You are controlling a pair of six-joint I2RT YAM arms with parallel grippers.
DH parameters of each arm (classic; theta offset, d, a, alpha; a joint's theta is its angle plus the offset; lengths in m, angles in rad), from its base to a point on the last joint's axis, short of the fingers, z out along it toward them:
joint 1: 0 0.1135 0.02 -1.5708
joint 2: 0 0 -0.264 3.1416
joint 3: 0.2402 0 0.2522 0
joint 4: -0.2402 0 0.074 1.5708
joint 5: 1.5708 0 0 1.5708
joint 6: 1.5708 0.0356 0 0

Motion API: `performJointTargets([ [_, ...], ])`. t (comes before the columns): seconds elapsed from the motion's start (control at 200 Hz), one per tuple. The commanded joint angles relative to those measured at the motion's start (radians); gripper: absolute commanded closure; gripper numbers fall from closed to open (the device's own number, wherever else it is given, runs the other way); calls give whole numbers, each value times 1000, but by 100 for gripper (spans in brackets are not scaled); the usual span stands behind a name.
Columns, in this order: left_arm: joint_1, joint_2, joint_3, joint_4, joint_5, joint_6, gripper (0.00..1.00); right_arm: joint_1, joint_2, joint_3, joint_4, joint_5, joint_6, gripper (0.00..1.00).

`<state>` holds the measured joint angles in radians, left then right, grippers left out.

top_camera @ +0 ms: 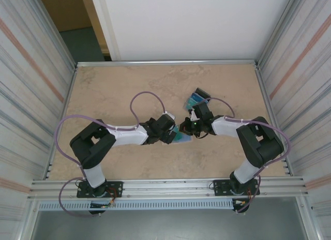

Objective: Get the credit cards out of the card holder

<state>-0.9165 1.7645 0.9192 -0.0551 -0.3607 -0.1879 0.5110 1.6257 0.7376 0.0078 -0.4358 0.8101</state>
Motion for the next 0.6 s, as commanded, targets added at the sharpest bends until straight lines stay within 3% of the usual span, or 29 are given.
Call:
performJointTargets([
  [0.0,-1,15,-17,-59,-18,-9,1,-2,-46,9,-151,131,-53,98],
  [0.596,33,-57,-10,-63,-52,48,1,-46,-321,140,-393,323,-331,100],
])
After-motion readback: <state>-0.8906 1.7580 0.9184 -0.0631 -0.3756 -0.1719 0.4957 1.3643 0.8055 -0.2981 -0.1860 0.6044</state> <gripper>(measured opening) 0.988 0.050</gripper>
